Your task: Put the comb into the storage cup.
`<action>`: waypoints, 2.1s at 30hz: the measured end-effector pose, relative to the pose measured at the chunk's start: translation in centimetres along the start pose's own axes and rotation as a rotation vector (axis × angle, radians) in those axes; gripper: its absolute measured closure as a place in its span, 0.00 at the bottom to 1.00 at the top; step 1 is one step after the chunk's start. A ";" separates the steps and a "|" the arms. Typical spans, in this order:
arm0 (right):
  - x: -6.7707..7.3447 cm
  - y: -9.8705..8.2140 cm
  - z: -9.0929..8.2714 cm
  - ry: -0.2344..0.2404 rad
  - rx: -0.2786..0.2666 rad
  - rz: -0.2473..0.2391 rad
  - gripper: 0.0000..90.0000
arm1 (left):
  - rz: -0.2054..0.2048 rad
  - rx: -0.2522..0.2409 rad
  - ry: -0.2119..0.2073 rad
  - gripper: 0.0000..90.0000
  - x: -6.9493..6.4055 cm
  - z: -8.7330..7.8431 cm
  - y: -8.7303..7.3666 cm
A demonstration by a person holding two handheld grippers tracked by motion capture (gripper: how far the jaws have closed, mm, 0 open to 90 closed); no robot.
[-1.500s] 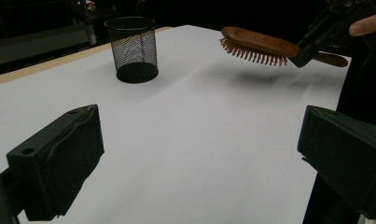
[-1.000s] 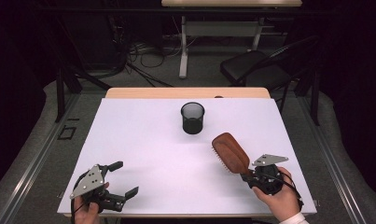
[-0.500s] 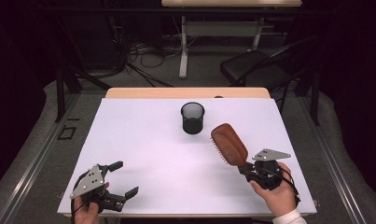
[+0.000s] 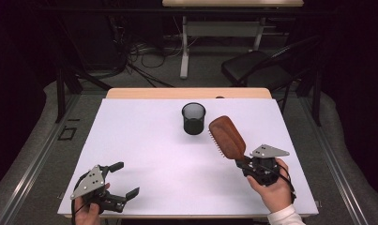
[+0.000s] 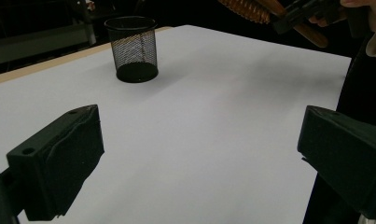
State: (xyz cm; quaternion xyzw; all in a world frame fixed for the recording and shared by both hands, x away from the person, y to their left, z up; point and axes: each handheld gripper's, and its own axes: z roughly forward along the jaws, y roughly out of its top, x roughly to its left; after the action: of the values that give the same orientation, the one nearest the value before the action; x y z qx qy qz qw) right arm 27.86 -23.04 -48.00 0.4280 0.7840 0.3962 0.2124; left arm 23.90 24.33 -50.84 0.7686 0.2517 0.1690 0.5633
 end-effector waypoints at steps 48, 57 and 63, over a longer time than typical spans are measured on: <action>3.4 3.6 3.9 0.034 -0.190 -0.040 0.80 | -0.017 0.014 -0.016 0.00 0.0 0.9 -0.1; 4.2 3.3 4.1 0.066 -0.204 -0.043 0.80 | -0.032 0.015 -0.027 0.00 -0.2 1.9 -0.1; 4.5 3.1 4.2 0.069 -0.211 -0.043 0.80 | -0.066 0.014 -0.053 0.00 -0.1 2.2 -0.3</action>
State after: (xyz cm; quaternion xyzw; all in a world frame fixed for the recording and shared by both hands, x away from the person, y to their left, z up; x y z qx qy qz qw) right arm 29.82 -16.40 -48.01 0.3726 0.7537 0.4865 0.2375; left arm 24.99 22.63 -51.80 0.7680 0.2631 0.1283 0.5696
